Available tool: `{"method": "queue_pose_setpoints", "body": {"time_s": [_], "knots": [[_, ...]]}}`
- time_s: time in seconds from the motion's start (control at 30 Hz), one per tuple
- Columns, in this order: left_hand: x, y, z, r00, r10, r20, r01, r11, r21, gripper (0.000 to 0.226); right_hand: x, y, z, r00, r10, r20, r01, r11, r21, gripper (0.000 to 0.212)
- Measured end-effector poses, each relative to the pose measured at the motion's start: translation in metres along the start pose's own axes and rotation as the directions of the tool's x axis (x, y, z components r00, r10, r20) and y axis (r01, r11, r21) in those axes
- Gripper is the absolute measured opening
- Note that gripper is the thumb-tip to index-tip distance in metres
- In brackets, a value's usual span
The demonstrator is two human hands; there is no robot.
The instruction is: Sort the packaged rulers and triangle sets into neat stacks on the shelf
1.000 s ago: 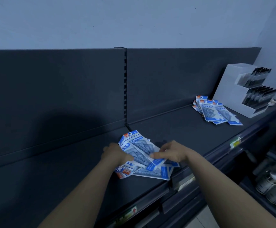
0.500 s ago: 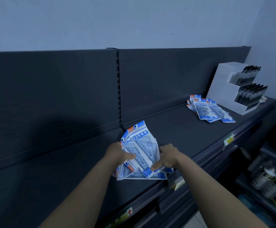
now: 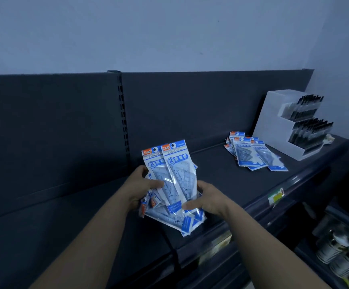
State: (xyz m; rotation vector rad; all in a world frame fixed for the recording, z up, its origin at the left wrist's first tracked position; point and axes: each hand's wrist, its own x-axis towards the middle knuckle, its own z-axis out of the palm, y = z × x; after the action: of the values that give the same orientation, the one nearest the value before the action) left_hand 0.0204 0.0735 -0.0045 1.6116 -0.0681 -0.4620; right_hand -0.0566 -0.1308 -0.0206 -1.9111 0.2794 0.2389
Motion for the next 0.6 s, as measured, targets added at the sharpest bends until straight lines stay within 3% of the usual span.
{"method": "queue_pose_setpoints", "body": {"time_s": [0.23, 0.6], "knots": [[0.035, 0.022, 0.107, 0.996, 0.061, -0.063, -0.068, 0.989, -0.129, 0.041, 0.008, 0.006, -0.114, 0.994, -0.062, -0.091, 0.052, 0.993, -0.109, 0.058], [0.116, 0.030, 0.241, 0.995, 0.070, -0.070, -0.075, 0.995, -0.071, 0.037, 0.039, 0.044, -0.246, 0.977, -0.029, -0.210, -0.015, 0.978, -0.207, 0.053]]}}
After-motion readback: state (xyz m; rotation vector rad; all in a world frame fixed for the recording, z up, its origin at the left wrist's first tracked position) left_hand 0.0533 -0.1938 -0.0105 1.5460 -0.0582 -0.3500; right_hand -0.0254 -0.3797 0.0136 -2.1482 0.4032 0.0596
